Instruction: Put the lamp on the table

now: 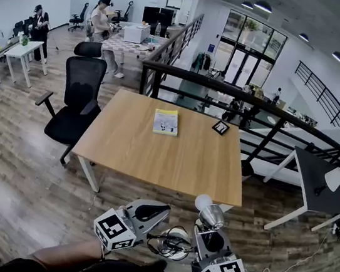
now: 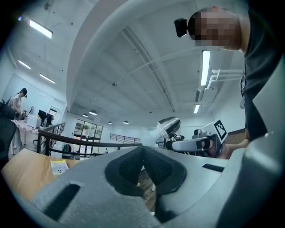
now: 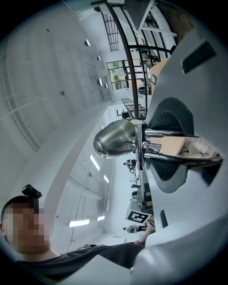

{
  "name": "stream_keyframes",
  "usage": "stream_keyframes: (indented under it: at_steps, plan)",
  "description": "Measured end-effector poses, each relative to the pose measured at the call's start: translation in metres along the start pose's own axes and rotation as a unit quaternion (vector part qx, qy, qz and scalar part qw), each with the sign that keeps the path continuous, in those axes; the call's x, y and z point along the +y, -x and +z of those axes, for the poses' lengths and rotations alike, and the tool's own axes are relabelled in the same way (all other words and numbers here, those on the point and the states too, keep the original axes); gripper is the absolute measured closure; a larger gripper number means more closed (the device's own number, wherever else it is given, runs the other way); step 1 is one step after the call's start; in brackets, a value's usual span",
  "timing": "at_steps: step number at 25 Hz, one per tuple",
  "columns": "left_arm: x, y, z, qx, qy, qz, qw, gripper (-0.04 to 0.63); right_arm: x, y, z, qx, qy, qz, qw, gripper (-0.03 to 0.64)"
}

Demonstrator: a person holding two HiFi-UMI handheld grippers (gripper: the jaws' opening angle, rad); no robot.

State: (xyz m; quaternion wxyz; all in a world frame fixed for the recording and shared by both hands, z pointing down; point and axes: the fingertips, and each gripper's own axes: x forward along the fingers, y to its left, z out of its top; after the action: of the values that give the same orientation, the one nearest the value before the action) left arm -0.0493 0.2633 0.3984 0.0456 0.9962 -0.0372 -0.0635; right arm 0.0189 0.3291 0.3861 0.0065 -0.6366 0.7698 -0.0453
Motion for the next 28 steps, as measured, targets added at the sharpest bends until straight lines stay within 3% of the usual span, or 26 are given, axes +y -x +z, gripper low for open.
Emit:
stream_keyframes:
  at_steps: [14, 28]
  plan:
    - [0.013, -0.094, -0.005, -0.016, -0.006, 0.053, 0.9985, 0.587, -0.069, -0.021, 0.013, 0.006, 0.021, 0.083, 0.996, 0.503]
    - [0.045, -0.129, -0.011, -0.013, -0.002, 0.066, 0.9977, 0.586, -0.103, -0.048, 0.009, 0.017, 0.007, 0.096, 0.995, 0.503]
